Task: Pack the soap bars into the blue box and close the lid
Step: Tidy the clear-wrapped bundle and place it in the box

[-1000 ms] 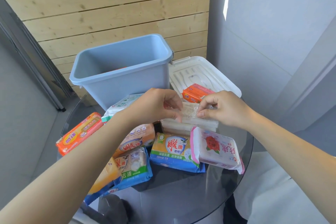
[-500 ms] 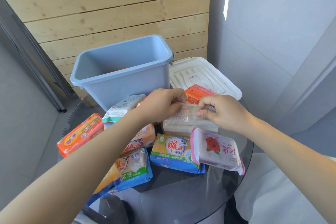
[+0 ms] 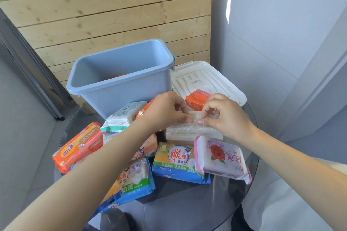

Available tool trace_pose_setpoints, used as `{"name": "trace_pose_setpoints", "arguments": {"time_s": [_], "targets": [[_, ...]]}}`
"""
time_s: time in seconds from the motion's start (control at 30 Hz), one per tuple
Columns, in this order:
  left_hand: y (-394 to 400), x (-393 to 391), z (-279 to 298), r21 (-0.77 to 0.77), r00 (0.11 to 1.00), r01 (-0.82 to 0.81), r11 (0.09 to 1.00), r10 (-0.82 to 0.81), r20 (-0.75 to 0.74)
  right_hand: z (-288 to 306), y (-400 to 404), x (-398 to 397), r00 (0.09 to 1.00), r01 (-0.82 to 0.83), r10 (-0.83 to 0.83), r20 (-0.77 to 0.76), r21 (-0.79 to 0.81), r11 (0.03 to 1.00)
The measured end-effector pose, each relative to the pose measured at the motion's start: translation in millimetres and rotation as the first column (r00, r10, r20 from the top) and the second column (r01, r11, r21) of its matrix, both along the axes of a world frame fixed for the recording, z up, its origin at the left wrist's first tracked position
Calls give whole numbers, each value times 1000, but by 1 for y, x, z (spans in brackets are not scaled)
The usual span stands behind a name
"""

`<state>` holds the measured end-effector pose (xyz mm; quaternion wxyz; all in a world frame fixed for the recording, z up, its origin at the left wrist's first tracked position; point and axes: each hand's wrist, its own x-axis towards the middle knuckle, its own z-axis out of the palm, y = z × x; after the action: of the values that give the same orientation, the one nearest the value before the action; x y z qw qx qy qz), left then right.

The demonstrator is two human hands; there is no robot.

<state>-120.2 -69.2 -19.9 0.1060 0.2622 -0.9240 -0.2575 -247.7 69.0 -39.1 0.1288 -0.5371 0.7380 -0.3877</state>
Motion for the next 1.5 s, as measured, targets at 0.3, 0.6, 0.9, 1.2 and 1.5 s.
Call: {"name": "trace_pose_setpoints", "arguments": {"time_s": [0.3,0.6,0.9,1.2,1.5], "targets": [[13,25,3,-296,967,231,927,-252,-35,0,11,-9,960,-85,95,-263,48,995],[-1,31,5,-138,957,268,953,-247,153,6,15,-31,950,-291,310,-43,246,925],[-12,19,3,-80,944,289,954,-270,188,2,9,-40,964,-253,266,-17,248,935],[-14,11,9,49,962,221,974,-226,156,10,7,-39,974,-225,220,48,187,956],[-20,13,70,25,983,182,983,-182,8,71,0,-50,976,-215,213,34,85,973]]}}
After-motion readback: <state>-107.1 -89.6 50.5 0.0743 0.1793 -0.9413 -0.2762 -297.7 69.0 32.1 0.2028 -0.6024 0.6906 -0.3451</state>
